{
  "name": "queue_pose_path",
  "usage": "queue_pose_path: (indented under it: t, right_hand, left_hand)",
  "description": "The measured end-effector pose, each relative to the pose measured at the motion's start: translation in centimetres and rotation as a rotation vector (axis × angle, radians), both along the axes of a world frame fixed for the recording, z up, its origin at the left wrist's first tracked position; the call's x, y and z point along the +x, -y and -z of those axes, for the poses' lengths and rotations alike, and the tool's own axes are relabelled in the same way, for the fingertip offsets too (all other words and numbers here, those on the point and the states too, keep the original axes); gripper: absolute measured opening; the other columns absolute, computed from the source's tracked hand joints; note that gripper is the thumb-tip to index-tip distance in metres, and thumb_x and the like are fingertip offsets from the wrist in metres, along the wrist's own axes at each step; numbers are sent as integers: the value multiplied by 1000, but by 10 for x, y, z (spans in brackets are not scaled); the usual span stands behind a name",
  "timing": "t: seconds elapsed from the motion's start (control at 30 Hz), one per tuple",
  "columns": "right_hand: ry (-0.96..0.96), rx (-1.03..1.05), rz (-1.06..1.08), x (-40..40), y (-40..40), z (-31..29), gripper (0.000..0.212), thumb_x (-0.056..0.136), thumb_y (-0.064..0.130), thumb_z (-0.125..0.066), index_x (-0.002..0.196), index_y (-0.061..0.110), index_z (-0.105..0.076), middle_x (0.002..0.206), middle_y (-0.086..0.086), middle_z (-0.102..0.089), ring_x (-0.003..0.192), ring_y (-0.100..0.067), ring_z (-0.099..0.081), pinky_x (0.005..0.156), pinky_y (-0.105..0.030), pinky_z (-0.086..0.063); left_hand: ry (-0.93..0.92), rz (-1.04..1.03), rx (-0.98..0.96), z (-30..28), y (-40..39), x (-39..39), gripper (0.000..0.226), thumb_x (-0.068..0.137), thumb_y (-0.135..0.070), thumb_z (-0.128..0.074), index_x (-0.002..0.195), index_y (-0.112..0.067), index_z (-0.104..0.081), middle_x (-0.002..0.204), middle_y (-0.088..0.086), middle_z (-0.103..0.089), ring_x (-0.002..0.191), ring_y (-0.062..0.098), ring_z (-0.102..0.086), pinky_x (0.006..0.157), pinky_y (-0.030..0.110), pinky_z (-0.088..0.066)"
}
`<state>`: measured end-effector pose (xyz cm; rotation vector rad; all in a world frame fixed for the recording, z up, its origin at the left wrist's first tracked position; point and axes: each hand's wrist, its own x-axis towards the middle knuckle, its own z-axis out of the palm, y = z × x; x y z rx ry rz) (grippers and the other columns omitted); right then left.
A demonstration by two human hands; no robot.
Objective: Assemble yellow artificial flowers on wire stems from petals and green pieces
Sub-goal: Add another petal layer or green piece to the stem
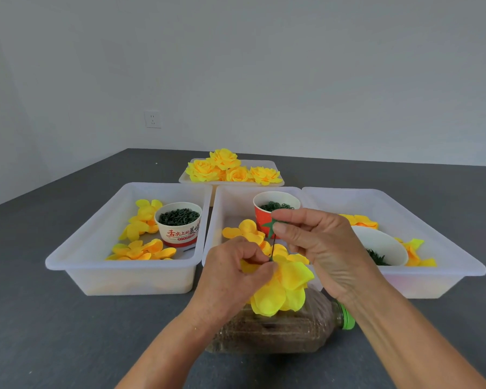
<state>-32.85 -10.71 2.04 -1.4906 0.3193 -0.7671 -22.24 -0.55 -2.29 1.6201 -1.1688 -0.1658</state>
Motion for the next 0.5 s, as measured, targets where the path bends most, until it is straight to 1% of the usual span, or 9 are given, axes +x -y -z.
queue_pose_path:
  t: [0.07, 0.13, 0.2, 0.27, 0.33, 0.47, 0.5]
  right_hand:
    - [-9, 16, -9, -1, 0, 3, 25, 54, 19, -72, 79, 17, -74, 57, 5, -64, 48, -5, -44, 49, -14, -40]
    - [-30, -2, -4, -2, 1, 3, 28, 54, 21, -72, 81, 16, -73, 55, 7, -63, 48, -5, -44, 49, -14, -41]
    - [-42, -11, -2, -2, 2, 2, 28, 54, 23, -72, 81, 17, -73, 54, 7, -62, 48, -4, -44, 49, -14, -41]
    - [-44, 18, -5, -2, 2, 2, 28, 51, 25, -73, 79, 18, -75, 54, 4, -60, 48, -6, -44, 50, -15, -41]
    - [-46, 92, -35, -2, 2, 3, 26, 50, 23, -74, 75, 16, -77, 55, 1, -60, 49, -7, -46, 50, -15, -43]
    - [-19, 324, -137, -2, 2, 5, 20, 50, 14, -73, 69, 11, -77, 57, -4, -58, 52, -9, -51, 48, -15, -44]
    - [-10, 344, -142, -1, 0, 5, 18, 51, 13, -73, 69, 11, -77, 57, -5, -58, 52, -9, -51, 48, -16, -45]
  left_hand:
    - [-1, 3, 0, 0, 0, 0, 23, 76, -19, -74, 60, -31, -63, 67, -20, -58, 68, 0, -54, 62, 11, -41]
    - [-1, 3, 0, 1, 0, 0, 22, 76, -19, -74, 61, -31, -63, 67, -20, -58, 68, 0, -54, 62, 11, -40]
    - [-2, 0, -1, 1, 0, 0, 21, 76, -19, -74, 61, -30, -63, 67, -18, -57, 68, -1, -54, 63, 11, -41]
    - [0, 0, 0, 0, 0, 0, 22, 76, -19, -74, 61, -30, -63, 67, -17, -57, 68, -1, -54, 63, 12, -41]
    - [3, 0, -3, 0, -1, 0, 21, 76, -18, -74, 62, -29, -63, 67, -17, -57, 69, -1, -54, 63, 11, -41]
    - [16, -1, 0, 0, -1, -1, 17, 76, -17, -74, 65, -26, -65, 68, -15, -58, 69, -1, -55, 63, 11, -41]
    - [16, -1, -2, 0, -2, 0, 18, 76, -17, -74, 64, -26, -64, 68, -15, -58, 69, -1, -55, 63, 10, -41]
